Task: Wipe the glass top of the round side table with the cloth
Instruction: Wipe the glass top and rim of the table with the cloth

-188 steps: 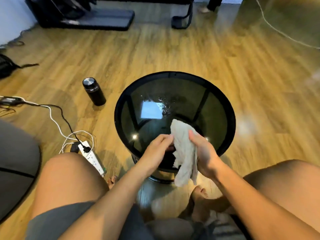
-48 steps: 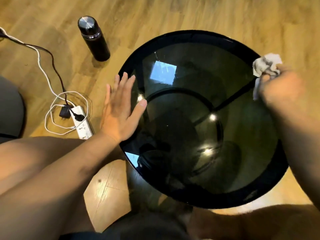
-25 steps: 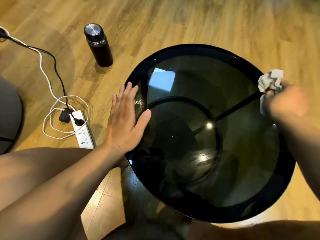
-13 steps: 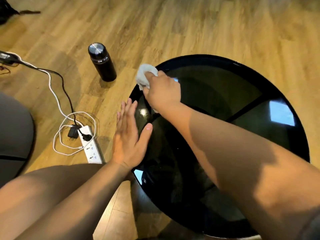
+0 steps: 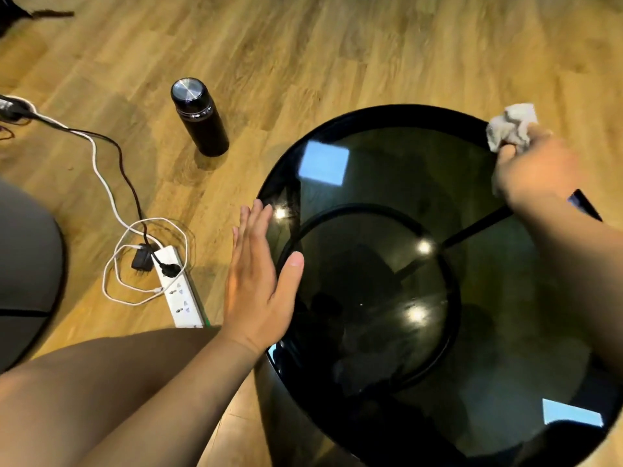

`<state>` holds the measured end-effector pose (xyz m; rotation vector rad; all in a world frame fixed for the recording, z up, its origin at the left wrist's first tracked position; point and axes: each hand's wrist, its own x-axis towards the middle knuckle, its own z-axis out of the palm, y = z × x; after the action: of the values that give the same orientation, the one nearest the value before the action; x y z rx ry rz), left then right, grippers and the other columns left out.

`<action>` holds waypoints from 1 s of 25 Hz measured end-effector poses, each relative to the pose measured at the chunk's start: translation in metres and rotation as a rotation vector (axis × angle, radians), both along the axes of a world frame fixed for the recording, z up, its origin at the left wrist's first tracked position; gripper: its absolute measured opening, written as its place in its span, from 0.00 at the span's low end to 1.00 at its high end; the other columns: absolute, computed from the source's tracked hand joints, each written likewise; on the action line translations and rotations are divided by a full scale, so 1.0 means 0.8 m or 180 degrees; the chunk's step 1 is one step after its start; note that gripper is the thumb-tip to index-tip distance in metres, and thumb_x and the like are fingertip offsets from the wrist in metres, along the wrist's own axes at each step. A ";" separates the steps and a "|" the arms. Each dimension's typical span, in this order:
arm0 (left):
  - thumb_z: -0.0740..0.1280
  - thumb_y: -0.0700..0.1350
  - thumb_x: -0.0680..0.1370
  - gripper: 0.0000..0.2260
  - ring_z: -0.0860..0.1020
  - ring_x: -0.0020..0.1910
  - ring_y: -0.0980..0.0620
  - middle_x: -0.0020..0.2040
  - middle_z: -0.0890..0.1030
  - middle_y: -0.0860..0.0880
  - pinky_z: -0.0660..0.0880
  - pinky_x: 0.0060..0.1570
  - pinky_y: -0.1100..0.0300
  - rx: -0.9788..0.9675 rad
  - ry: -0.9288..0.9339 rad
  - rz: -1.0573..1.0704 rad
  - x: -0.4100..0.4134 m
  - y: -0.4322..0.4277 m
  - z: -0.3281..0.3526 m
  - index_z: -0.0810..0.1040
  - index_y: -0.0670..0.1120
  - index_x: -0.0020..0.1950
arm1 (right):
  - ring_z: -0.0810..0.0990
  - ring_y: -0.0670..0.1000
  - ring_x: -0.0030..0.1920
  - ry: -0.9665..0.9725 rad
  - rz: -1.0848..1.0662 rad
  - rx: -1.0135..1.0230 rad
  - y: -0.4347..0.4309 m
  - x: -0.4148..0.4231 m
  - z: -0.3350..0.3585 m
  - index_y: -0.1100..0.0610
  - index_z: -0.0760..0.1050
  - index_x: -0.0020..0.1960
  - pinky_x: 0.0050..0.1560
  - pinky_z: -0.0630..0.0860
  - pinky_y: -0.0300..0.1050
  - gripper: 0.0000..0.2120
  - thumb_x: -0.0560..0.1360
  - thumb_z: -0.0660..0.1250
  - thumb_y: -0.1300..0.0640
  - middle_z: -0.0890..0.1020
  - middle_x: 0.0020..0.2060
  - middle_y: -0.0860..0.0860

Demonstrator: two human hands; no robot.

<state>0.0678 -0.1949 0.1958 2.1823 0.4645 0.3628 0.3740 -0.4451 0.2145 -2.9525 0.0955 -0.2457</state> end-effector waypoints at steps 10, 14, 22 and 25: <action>0.51 0.58 0.78 0.32 0.51 0.81 0.49 0.81 0.56 0.46 0.47 0.78 0.45 -0.0344 0.0098 0.0077 -0.001 0.004 0.010 0.55 0.46 0.79 | 0.79 0.54 0.38 0.0052 0.2616 0.0238 0.116 -0.365 0.011 0.49 0.79 0.62 0.34 0.72 0.42 0.23 0.68 0.66 0.45 0.79 0.41 0.53; 0.50 0.57 0.80 0.29 0.44 0.79 0.55 0.82 0.49 0.46 0.38 0.78 0.45 -0.0024 0.0272 -0.0241 -0.004 0.003 0.008 0.53 0.48 0.80 | 0.79 0.53 0.36 0.0211 0.3081 0.0252 0.085 -0.427 0.006 0.51 0.76 0.63 0.32 0.73 0.42 0.26 0.67 0.73 0.47 0.79 0.41 0.54; 0.53 0.54 0.82 0.26 0.44 0.81 0.43 0.82 0.52 0.42 0.34 0.77 0.45 0.0840 0.0471 -0.0215 0.006 0.006 -0.002 0.57 0.45 0.79 | 0.78 0.67 0.55 0.0147 0.0991 -0.0489 -0.157 -0.187 0.016 0.46 0.70 0.70 0.52 0.76 0.58 0.23 0.75 0.61 0.49 0.76 0.57 0.63; 0.53 0.54 0.82 0.26 0.43 0.81 0.42 0.82 0.52 0.43 0.35 0.77 0.46 0.0947 0.0541 -0.0172 0.007 0.006 -0.001 0.57 0.46 0.79 | 0.76 0.69 0.58 0.0301 0.0124 -0.0341 -0.199 -0.155 0.021 0.50 0.70 0.70 0.58 0.74 0.58 0.24 0.74 0.60 0.50 0.76 0.60 0.66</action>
<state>0.0733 -0.1905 0.1951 2.5229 0.4671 0.2286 0.2496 -0.6042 0.2310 -3.0687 0.0383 -0.1091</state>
